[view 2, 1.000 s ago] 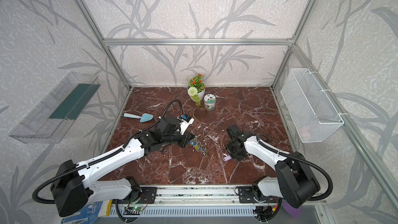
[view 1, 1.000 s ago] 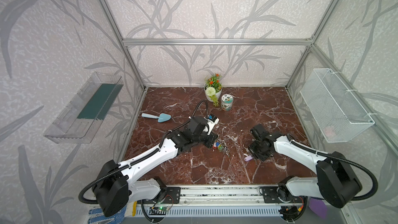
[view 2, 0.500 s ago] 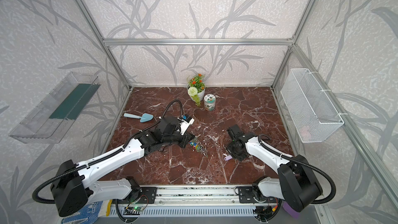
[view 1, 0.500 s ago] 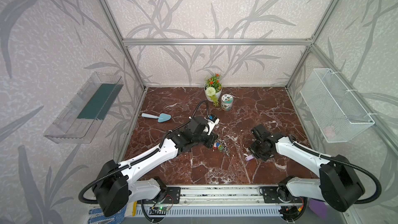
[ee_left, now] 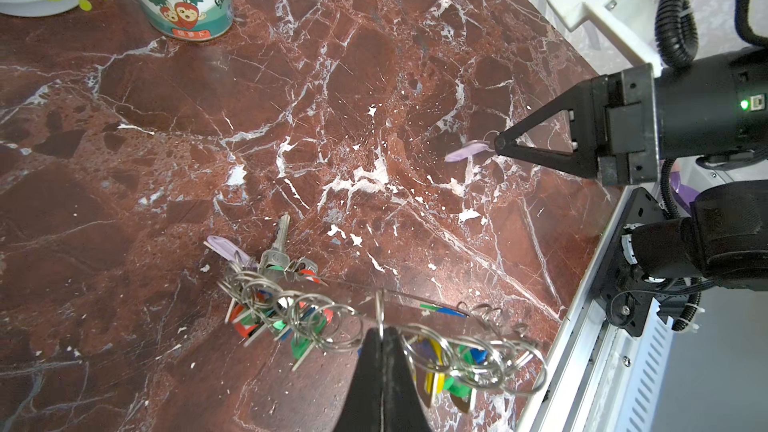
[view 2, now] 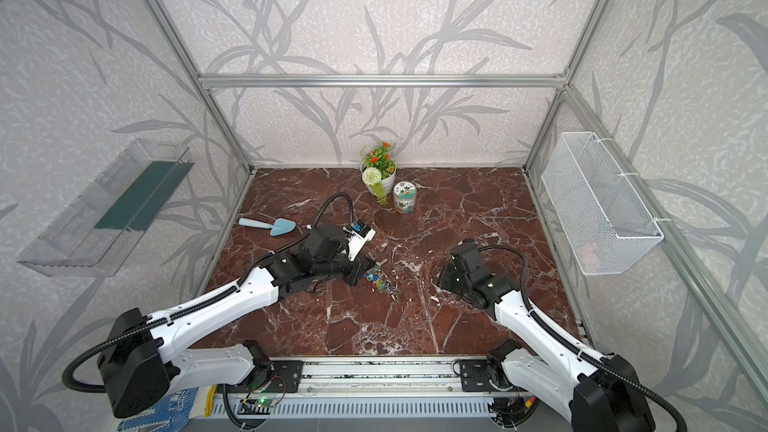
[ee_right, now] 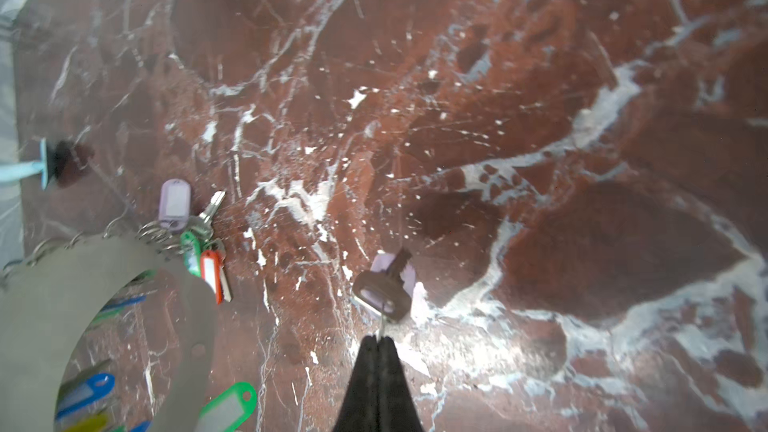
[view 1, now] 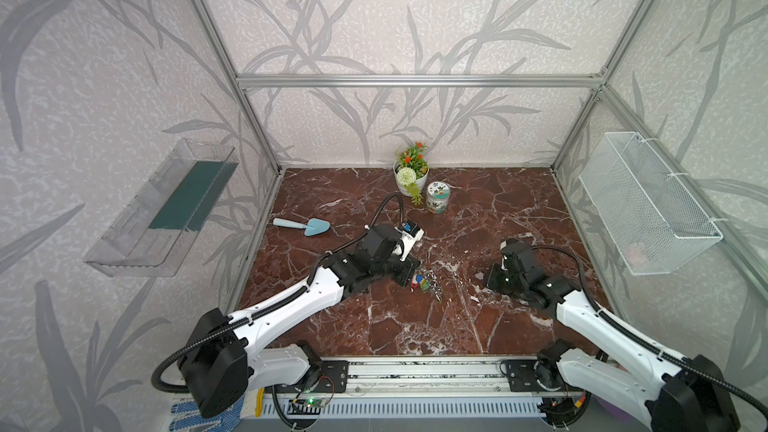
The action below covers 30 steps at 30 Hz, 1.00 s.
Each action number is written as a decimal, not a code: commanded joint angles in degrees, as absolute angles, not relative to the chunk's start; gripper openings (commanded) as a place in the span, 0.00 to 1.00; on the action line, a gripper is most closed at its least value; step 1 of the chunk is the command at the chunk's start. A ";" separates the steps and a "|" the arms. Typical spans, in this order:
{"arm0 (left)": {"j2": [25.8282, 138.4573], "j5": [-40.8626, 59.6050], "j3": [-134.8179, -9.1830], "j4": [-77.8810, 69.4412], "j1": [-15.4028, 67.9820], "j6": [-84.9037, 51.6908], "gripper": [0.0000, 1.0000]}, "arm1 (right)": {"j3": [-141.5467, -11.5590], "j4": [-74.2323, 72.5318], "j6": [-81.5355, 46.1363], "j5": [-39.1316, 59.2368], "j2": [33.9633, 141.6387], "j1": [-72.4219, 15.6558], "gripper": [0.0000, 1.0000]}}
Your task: Put the keys on the keyring
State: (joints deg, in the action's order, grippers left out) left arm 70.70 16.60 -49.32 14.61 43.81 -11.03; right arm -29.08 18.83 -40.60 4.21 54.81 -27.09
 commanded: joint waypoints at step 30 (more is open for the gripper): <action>72.80 16.65 -54.27 15.62 46.76 -3.94 0.00 | -33.13 -5.35 -17.49 44.73 59.58 -27.04 0.00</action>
